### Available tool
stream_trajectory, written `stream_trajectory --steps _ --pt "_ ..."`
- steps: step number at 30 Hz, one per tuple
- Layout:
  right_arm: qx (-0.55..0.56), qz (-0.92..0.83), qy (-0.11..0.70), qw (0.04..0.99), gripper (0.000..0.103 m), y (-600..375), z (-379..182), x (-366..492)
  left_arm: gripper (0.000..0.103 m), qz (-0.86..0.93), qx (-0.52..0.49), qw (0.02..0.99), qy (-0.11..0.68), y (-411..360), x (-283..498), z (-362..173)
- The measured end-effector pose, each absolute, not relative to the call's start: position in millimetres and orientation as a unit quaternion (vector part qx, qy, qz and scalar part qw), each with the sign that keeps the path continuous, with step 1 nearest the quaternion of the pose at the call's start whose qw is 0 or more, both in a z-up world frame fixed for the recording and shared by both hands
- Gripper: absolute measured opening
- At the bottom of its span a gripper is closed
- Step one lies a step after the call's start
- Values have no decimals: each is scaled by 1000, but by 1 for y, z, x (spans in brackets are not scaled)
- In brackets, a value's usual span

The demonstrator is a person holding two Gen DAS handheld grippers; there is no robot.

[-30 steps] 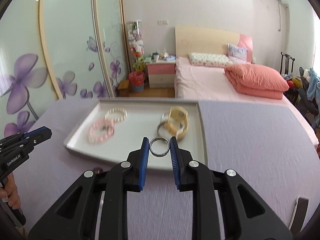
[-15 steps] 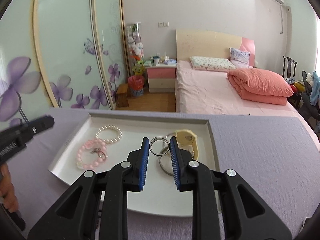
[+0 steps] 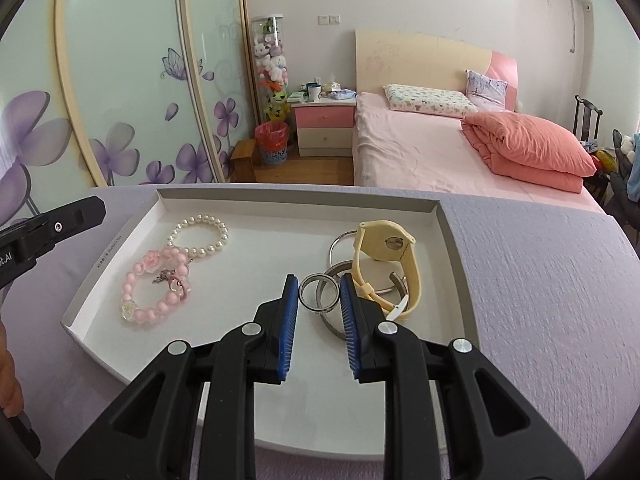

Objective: Organize jewelry
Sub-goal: 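Carry the ring and pearl earring into the tray and open both tools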

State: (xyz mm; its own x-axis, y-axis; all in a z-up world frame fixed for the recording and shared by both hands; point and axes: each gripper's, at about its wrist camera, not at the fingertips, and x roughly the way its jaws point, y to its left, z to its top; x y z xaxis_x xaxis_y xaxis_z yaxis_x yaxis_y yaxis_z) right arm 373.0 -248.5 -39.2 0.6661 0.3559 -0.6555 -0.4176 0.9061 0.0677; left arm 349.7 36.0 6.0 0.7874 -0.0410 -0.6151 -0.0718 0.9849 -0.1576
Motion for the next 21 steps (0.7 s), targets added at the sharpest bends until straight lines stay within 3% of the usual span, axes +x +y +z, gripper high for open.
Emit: stream_trajectory --steps 18,19,21 --pt "-50 210 354 910 23 -242 -45 379 13 4 -91 937 338 36 361 -4" --pt "-50 209 352 911 24 -243 -45 379 13 4 -91 937 338 36 361 -5" --pt "-47 207 350 913 41 -246 -44 378 13 4 -91 937 338 36 362 -4"
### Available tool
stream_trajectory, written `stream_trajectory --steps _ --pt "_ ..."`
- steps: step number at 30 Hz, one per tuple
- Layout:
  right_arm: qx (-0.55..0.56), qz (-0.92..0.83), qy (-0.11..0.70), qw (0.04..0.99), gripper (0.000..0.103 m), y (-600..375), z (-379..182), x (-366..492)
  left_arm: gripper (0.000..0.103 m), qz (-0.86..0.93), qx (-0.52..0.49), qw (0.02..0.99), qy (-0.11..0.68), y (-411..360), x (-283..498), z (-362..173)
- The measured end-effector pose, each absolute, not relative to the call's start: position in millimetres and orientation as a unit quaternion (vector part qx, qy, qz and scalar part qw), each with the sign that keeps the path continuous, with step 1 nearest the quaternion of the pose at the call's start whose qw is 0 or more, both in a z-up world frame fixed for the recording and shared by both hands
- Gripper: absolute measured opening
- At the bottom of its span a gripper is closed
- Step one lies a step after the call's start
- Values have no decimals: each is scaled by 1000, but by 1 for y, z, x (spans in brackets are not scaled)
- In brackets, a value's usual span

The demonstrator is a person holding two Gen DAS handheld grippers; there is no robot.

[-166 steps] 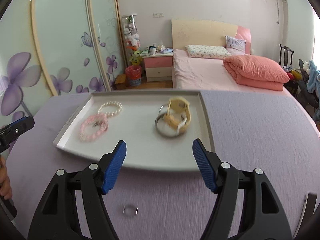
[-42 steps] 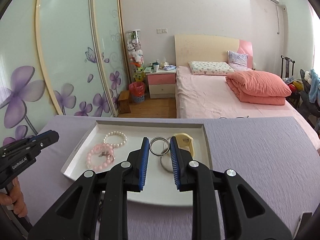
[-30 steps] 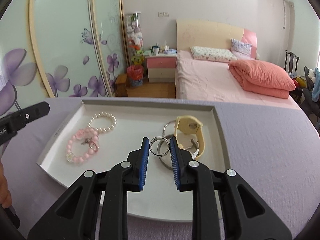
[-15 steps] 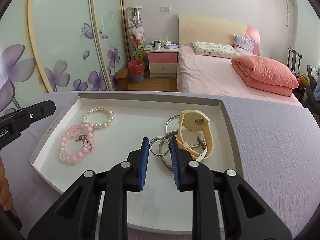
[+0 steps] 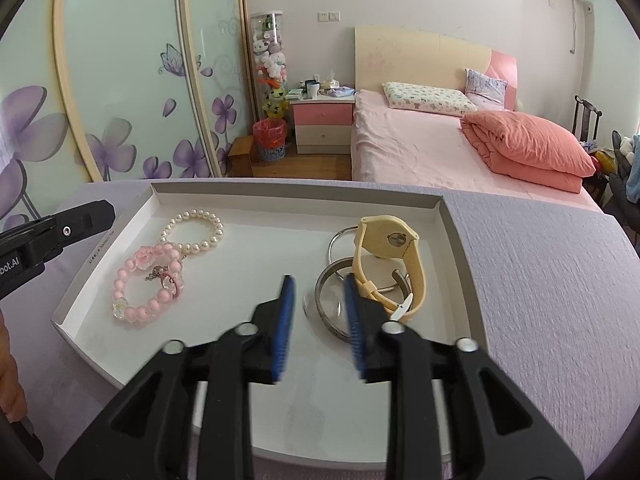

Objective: Organize jewelry
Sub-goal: 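Carry the ring and pearl earring into the tray and open both tools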

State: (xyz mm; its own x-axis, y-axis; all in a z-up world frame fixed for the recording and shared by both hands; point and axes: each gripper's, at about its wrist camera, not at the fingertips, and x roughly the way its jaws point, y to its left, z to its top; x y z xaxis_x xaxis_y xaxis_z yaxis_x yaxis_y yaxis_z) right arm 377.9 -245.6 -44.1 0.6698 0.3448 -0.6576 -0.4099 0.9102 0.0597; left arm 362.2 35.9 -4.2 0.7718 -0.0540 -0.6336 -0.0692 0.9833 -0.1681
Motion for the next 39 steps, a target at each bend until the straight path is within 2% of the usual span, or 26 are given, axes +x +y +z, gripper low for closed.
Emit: stream_trajectory --steps 2,19,25,39 --pt "-44 204 346 915 48 -248 -44 377 13 4 -91 937 338 36 363 -5" --pt "-40 195 342 919 49 -268 -42 373 13 -10 -88 935 343 20 368 -10" --pt "-37 192 342 919 54 -280 -43 371 13 -20 -87 933 348 7 377 -13" --pt "-28 183 346 920 54 -298 -51 373 13 -29 -85 926 367 -15 394 -28"
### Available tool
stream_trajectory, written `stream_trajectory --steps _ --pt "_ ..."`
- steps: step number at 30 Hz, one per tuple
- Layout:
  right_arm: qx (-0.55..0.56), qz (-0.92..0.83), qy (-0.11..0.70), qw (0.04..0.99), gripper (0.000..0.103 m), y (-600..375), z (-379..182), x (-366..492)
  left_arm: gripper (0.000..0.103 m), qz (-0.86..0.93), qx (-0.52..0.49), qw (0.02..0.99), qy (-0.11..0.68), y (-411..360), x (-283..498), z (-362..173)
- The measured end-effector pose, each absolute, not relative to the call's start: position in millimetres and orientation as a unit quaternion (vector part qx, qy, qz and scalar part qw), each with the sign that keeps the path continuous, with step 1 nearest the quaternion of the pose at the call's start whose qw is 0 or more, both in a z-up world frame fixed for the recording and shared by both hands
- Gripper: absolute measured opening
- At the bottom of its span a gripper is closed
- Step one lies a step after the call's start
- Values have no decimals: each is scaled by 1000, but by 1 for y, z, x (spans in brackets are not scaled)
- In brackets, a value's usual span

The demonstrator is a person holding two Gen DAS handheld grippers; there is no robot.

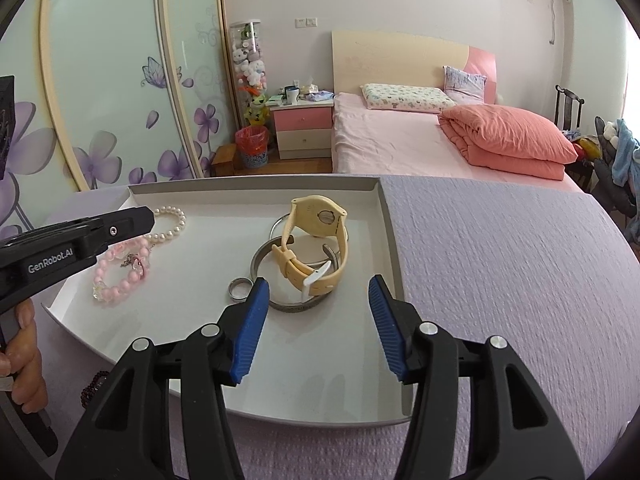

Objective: Organize jewelry
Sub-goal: 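Carry the ring and pearl earring into the tray and open both tools, then grasp the second pearl earring with the right tool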

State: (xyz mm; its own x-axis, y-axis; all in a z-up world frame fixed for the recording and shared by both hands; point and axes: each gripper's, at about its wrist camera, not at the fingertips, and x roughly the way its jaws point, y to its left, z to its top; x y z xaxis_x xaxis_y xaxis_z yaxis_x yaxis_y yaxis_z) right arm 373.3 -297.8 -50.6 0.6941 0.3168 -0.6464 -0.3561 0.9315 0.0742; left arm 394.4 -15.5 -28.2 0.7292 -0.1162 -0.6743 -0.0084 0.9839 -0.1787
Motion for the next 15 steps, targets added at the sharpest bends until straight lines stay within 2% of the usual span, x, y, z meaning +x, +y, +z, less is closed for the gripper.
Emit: stream_trajectory --steps 8,9,13,15 --pt "-19 184 348 919 54 -301 -51 374 15 -17 -81 926 369 -17 399 -29" --pt "-20 184 348 919 54 -302 -51 374 17 -15 -82 926 368 -16 399 -29" --pt "-20 184 348 919 54 -303 -51 374 37 -6 -87 927 365 -10 395 -27" --pt "-20 183 349 919 54 -303 -51 373 38 -3 -91 927 363 -5 393 -25"
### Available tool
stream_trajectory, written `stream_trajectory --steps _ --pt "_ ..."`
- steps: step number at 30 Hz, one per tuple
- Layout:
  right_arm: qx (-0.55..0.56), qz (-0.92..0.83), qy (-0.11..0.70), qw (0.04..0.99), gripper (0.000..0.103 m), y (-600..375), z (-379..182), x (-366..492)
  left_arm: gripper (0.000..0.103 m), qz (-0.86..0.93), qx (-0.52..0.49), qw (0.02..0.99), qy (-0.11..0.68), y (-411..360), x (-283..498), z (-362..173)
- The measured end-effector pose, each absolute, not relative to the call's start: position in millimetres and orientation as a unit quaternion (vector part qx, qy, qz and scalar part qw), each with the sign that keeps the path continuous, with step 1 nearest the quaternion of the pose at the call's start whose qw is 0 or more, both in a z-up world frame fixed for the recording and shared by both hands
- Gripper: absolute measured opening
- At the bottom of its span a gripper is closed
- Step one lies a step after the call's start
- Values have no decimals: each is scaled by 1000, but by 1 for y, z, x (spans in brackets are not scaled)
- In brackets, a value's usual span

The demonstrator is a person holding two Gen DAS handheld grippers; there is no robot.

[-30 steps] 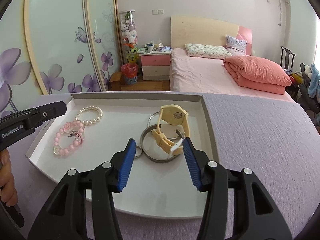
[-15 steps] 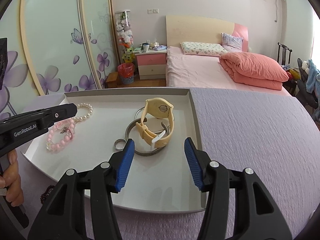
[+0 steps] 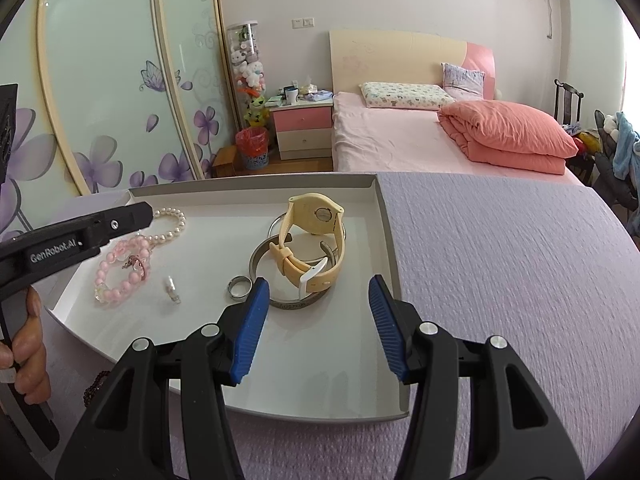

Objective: Organize jewelry
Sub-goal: 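Grasp the second pearl earring with the right tool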

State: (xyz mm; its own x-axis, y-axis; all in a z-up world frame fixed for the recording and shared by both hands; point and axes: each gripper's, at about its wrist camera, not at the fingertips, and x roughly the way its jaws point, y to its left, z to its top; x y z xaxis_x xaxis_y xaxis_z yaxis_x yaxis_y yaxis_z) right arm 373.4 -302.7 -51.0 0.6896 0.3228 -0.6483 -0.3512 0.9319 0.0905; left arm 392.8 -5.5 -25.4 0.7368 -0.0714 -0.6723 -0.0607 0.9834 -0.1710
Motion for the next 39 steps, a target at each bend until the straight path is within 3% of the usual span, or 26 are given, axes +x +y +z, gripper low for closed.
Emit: stream_trajectory --steps 23,29,37,39 --pt "-35 205 327 922 54 -281 -22 316 40 41 -115 935 332 58 318 9" --pt "-33 226 344 911 54 -278 -26 288 52 48 -115 938 323 70 280 14" --pt "-40 271 395 877 54 -261 -56 248 76 64 -111 940 317 89 230 12" --pt "-45 279 407 869 53 -255 -64 240 77 67 -110 939 318 94 222 11"
